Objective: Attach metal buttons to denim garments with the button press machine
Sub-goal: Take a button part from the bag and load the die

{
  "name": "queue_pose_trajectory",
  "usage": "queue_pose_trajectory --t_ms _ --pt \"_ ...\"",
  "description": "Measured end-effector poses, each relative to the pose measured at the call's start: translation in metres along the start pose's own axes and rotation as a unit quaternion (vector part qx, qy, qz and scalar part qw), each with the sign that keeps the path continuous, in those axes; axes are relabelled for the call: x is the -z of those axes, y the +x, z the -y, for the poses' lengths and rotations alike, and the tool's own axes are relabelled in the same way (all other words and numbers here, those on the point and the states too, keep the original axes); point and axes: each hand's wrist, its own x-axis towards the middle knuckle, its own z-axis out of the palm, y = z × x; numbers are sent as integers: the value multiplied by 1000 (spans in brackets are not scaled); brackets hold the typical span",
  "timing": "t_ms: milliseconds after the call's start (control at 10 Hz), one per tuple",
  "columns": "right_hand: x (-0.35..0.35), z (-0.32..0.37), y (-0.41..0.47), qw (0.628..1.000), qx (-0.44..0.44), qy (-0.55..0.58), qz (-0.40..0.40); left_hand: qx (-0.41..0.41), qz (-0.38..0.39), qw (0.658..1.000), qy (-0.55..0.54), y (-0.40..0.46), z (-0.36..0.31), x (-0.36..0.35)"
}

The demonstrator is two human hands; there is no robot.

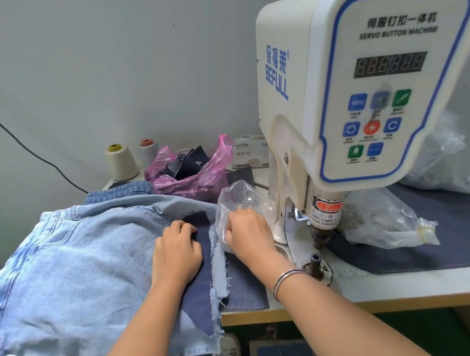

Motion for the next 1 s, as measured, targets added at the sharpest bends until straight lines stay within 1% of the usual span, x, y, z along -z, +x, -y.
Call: queue_pose_trajectory --t_ms 200,300,400,500,600,700,800,1000 --pt "3 -7 -5 994 65 -71 43 -1 1 1000 1 0 0 0" --pt "5 -6 -10 991 85 -105 22 -1 0 1000 0 0 1 0" --pt "3 -5 -13 992 82 -98 6 -1 -1 1000 -1 0 0 0" --pt "-2 -7 -9 996 39 -70 49 0 -1 1000 -4 0 0 0" --pt "-1 -6 -5 996 -25 -43 77 2 -2 1000 -4 -1 0 0" --pt "2 -3 0 993 -46 -45 98 1 -2 1000 -5 -1 0 1" --pt "2 -3 4 990 -52 -62 115 0 -4 1000 -5 -1 0 0" --pt "2 -2 4 988 -23 -102 115 0 -3 1000 -6 -1 0 0"
